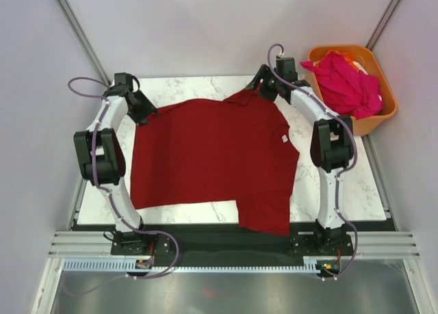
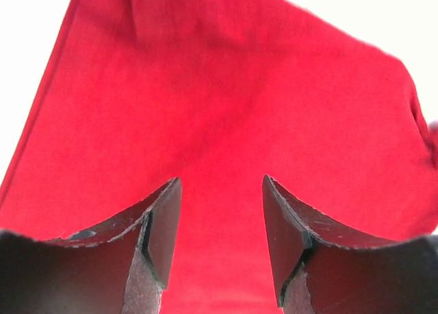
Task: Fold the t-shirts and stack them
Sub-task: Flatten the tshirt out
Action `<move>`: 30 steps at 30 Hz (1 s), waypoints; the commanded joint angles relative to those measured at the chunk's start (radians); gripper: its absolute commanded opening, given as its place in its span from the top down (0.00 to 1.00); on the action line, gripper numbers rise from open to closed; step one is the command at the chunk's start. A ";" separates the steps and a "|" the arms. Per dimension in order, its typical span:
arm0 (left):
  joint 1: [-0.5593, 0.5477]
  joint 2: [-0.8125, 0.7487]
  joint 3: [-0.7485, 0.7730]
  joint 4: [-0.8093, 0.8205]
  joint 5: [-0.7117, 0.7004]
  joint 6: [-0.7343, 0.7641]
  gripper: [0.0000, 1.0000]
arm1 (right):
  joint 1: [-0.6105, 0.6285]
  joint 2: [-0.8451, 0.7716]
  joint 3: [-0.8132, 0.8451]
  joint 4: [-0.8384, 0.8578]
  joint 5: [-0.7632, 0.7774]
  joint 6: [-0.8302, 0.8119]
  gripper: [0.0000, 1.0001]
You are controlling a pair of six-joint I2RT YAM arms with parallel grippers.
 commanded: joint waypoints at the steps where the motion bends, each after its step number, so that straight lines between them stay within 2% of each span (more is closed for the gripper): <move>1: 0.014 0.106 0.116 -0.012 -0.016 -0.004 0.42 | -0.040 0.188 0.207 -0.017 -0.037 0.060 0.25; 5: 0.029 0.208 0.253 -0.012 0.003 -0.001 0.44 | -0.055 0.327 0.408 -0.024 0.001 0.051 0.27; 11: 0.039 0.292 0.382 -0.012 -0.008 0.045 0.44 | -0.086 0.440 0.568 -0.024 0.101 0.007 0.30; 19: 0.068 0.341 0.390 -0.012 -0.025 0.028 0.44 | -0.063 0.494 0.607 -0.041 0.238 -0.064 0.32; 30: 0.074 0.370 0.407 -0.012 -0.014 -0.006 0.45 | -0.054 0.612 0.708 -0.052 0.282 -0.045 0.34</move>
